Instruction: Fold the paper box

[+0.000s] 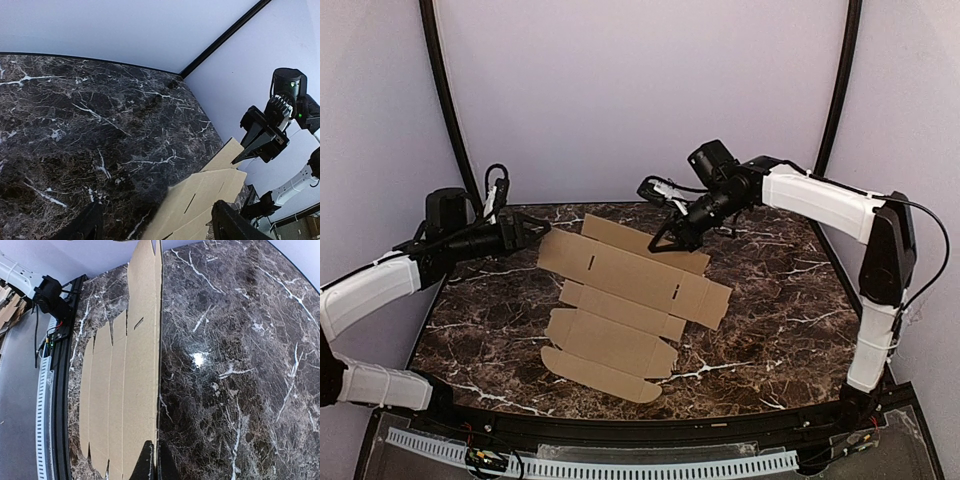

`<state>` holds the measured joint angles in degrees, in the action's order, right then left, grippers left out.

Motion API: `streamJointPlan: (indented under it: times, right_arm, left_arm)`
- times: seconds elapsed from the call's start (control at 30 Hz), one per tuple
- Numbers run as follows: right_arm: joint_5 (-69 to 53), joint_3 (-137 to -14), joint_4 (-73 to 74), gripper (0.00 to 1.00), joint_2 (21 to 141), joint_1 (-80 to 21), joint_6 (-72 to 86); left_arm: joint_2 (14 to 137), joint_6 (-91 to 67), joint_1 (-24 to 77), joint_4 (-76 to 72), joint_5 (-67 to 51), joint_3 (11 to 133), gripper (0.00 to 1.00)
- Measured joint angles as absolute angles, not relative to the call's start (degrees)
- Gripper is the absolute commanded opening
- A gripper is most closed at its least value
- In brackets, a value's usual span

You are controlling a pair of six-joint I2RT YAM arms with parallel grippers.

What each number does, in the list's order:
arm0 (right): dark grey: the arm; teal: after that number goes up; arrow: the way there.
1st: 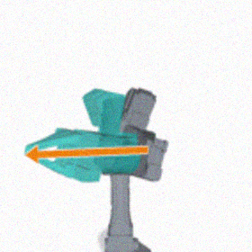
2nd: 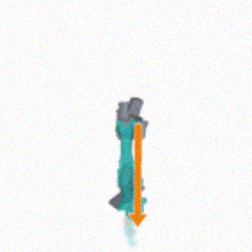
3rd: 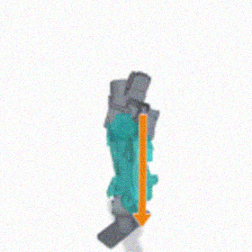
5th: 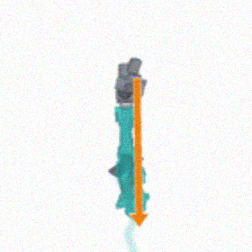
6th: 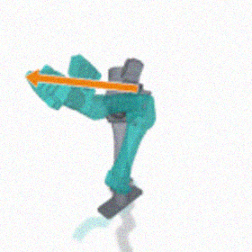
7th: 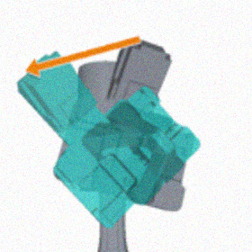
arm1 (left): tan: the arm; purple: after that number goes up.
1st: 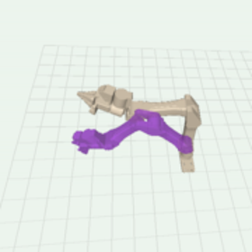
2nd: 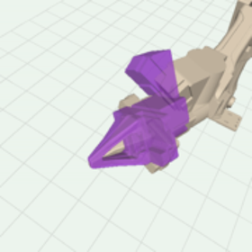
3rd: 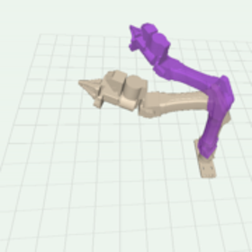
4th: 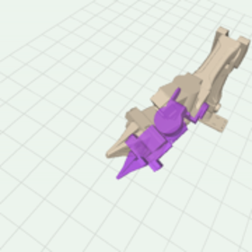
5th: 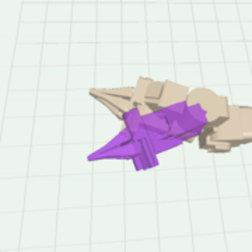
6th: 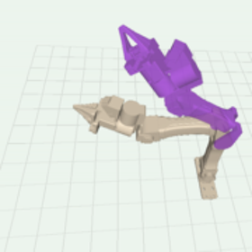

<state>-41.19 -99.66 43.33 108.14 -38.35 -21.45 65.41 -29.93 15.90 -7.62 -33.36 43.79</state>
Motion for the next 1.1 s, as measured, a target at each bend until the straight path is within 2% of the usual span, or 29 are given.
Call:
streamJointPlan:
  times: [0.2, 0.43, 0.63, 0.9, 1.07, 1.1]
  right_arm:
    - [-33.87, -99.83, 43.27, 0.0, 111.92, -39.9, -18.41]
    - [-23.53, -99.77, 41.93, 0.0, 113.8, -42.7, -14.94]
    - [-16.64, -95.39, 36.77, 0.0, 113.08, -45.47, -13.39]
    - [-13.72, -87.96, 33.17, 0.0, 110.28, -47.0, -12.97]
    - [-13.45, -85.89, 30.7, 0.0, 108.27, -47.81, -12.99]
    - [-13.43, -85.82, 30.44, 0.0, 108.07, -48.01, -12.99]
  left_arm:
    - [65.25, -27.33, 16.03, 3.27, -28.18, 48.88, 0.73]
    - [68.29, -27.68, 18.44, 7.01, -26.46, 53.25, 0.71]
    - [75.94, -32.23, 21.74, 2.37, -27.53, 53.67, 0.68]
    - [84.38, -36.97, 21.93, -4.25, -28.95, 53.91, 0.64]
    - [88.4, -39.33, 22.04, -7.46, -29.58, 55.88, 0.55]
    - [89.36, -39.86, 22.04, -8.1, -29.74, 56.38, 0.5]
